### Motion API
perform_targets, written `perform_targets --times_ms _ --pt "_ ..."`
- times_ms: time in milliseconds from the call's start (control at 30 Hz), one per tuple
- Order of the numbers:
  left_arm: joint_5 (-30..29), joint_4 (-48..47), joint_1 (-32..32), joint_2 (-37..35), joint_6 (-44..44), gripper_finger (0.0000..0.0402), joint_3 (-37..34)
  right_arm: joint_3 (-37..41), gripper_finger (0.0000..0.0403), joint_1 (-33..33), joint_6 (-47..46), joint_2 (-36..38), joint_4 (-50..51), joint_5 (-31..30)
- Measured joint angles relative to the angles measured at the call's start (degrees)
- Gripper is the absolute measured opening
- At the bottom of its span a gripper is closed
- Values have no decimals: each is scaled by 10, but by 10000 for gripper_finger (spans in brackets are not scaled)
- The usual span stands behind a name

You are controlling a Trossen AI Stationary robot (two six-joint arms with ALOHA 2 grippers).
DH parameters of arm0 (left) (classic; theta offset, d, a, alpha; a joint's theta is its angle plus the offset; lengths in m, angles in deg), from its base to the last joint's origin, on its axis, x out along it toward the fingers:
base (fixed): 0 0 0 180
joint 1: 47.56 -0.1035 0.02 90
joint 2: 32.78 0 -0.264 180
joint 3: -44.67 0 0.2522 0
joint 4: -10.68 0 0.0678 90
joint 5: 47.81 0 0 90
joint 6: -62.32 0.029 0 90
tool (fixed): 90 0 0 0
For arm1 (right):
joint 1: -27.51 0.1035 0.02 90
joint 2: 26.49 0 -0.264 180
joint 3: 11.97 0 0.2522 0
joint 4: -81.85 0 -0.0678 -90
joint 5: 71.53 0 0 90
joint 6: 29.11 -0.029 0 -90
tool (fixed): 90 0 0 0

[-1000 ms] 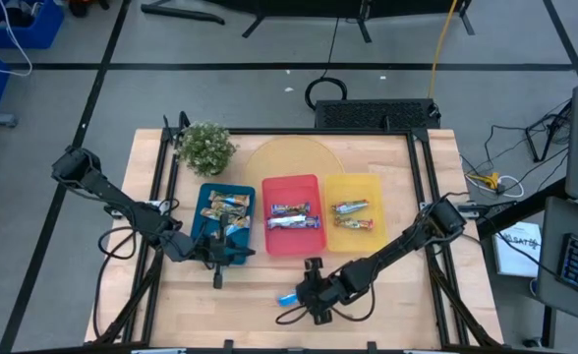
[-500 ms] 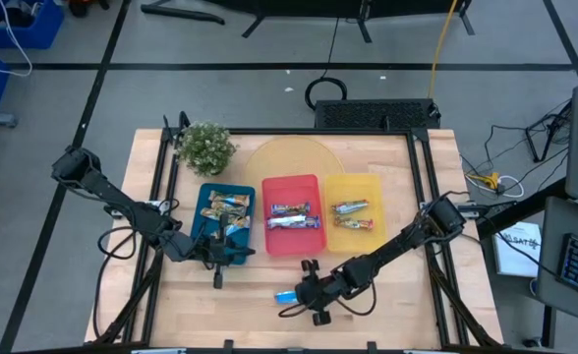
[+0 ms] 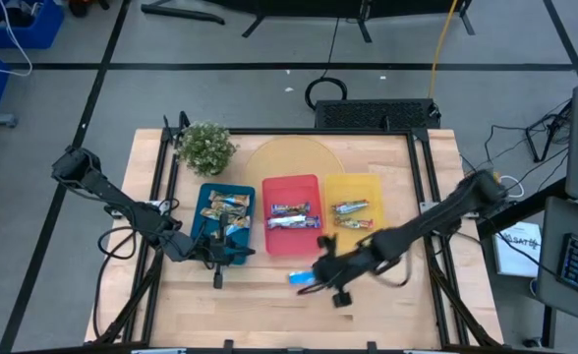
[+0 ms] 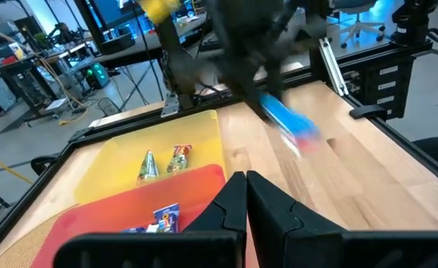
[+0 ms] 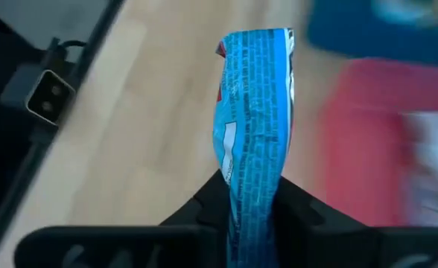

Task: Pick and place Granola Bars by type
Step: Put the red granola bar into the yellow bin

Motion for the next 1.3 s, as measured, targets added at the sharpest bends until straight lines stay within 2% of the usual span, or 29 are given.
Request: perform_targets --times_ms 200,367,500,700,800,1033,1300 --pt "0 0 -3 0 -1 19 0 -1 50 -55 23 135 187 -115" --pt "0 0 -3 0 -10 19 0 31 55 -115 8 178 291 -115" --pt "0 -1 -3 0 0 19 0 117 45 -158 23 195 287 -84" --pt "-1 -7 -8 0 -1 19 0 255 53 -207 36 205 188 -48" --pt "0 -8 -13 0 -1 19 0 301 52 -231 42 205 149 -7" --pt "-1 -8 -33 0 -1 19 0 333 42 -253 38 206 115 26" --pt "-2 -8 -52 0 -1 19 0 333 80 -253 9 206 108 38"
